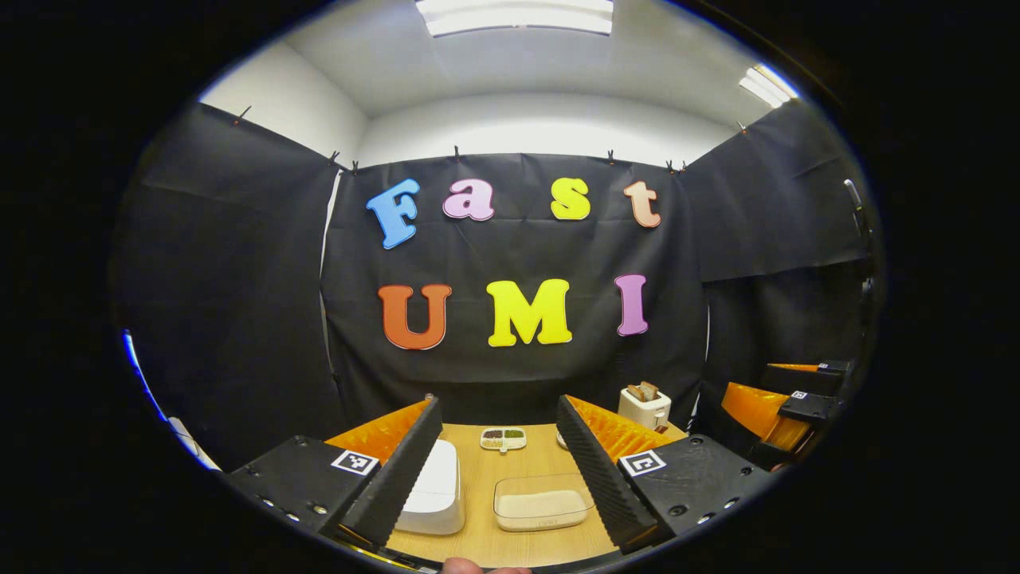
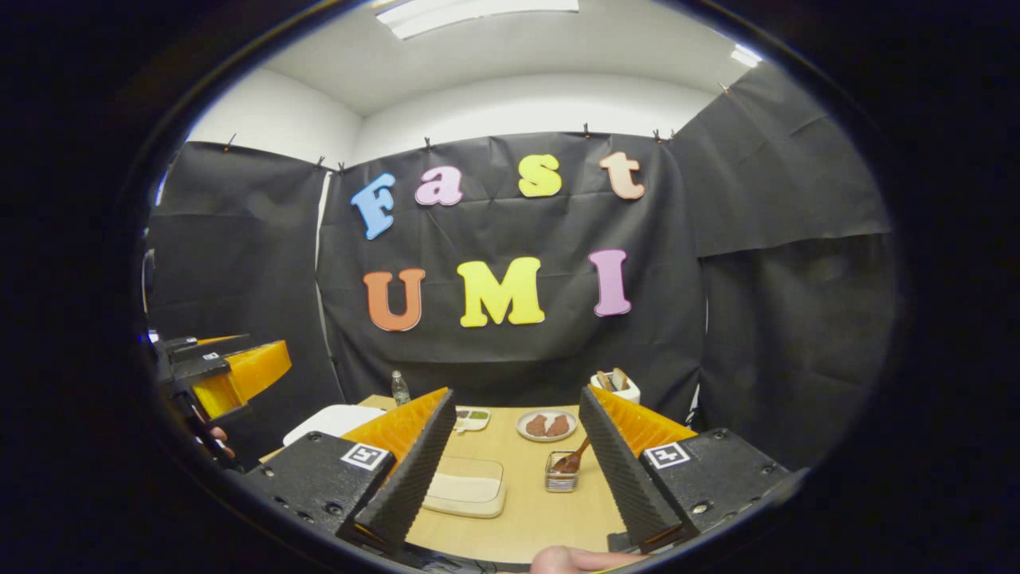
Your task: Close the left gripper, press the button to open the rice cooker; take a wooden spoon from the chopstick holder with the right hand, scoop a spoonful of rice and pour it into the rice cooker, then put the wooden spoon back into the chopstick holder.
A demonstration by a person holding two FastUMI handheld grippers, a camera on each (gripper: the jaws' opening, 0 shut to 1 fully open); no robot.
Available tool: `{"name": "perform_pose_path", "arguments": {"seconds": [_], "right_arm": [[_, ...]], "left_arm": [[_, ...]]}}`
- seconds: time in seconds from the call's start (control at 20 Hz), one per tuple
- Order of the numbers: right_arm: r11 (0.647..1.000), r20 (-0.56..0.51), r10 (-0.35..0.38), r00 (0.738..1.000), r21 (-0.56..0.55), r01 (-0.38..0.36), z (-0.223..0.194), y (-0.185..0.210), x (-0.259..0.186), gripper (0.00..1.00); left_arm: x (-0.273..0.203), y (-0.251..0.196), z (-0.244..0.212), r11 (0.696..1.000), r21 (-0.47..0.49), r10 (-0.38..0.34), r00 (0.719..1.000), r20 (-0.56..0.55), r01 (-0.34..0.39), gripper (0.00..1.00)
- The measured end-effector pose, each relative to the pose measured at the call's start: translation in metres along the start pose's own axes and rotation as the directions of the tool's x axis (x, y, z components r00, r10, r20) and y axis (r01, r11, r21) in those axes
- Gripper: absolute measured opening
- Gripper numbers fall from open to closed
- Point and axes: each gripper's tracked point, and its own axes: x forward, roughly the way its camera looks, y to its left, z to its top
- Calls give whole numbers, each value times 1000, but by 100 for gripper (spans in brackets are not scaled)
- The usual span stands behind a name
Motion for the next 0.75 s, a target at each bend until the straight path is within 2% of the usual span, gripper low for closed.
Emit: {"name": "perform_pose_path", "arguments": {"seconds": [0.3,0.35,0.4,0.75], "right_arm": [[1000,-10,3,1000,6,-3,-2,-4,10,100],[1000,-11,7,1000,5,-7,-2,-3,10,96],[1000,-9,9,1000,4,-9,-1,-3,12,100],[1000,-4,13,1000,-3,-13,3,-10,15,100]], "left_arm": [[6,-2,-1,1000,24,5,1000,5,-5,95],[7,-3,-1,1000,28,6,1000,5,-6,95],[8,-2,1,1000,28,7,1000,7,-8,95],[11,-5,1,1000,21,12,1000,9,-12,95]]}}
